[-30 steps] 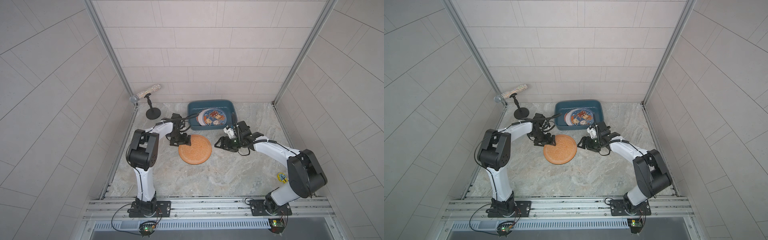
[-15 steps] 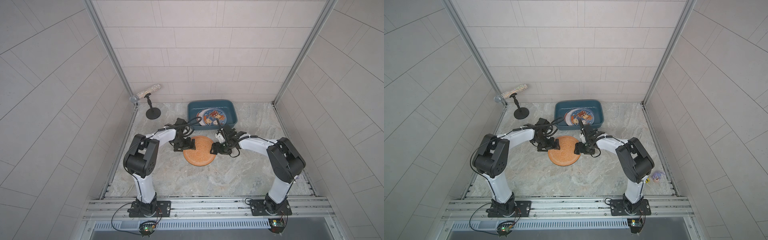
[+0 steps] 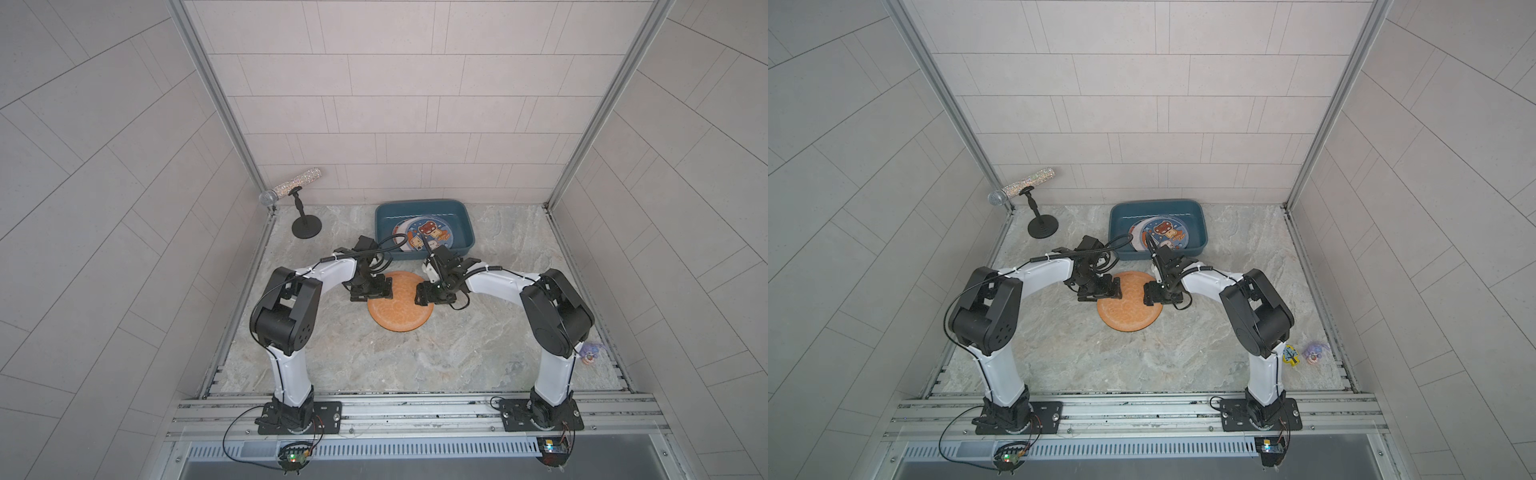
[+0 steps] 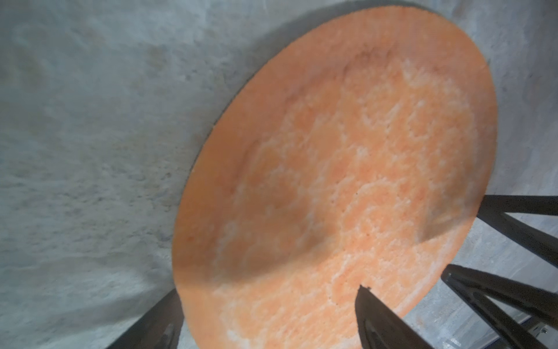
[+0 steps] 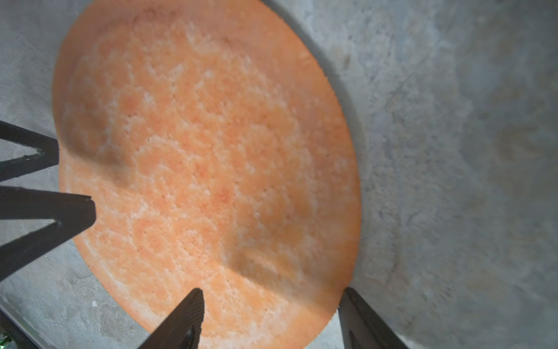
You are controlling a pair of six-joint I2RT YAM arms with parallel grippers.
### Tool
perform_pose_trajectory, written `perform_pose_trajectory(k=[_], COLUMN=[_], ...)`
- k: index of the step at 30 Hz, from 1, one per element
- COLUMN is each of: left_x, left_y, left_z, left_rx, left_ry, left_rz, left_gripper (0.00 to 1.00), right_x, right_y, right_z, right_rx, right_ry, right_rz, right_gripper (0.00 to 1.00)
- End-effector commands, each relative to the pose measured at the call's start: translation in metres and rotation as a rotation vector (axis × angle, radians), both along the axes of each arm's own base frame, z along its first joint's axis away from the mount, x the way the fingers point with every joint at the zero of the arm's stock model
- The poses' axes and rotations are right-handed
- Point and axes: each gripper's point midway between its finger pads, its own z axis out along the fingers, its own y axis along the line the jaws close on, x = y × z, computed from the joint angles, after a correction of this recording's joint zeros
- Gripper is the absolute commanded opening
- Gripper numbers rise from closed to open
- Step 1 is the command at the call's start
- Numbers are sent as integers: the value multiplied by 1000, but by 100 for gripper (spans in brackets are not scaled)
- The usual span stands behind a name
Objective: Put the coasters into the storage box
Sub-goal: Pick up the coaster from the center of the board.
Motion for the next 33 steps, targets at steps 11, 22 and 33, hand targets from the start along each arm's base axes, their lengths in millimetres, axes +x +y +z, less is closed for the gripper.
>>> perform_pose_trajectory(k=[11,22,33], left_x=[-18,-12,16], left_y=[-24,-30,-54], left_z=[-29,18,121], left_rx=[-42,-94,-224], left_ry=[72,-9,-173], left_rz=[-35,-55,-97], left_gripper=[79,13,3], right_x=[-26,-23,-26], right_y=[22,-10,-61], right_z=[-30,6,47], right_rx=[28,100,173], right_ry=[97,59,19], right_rz=[41,-21,-112], right_gripper=[73,75,76])
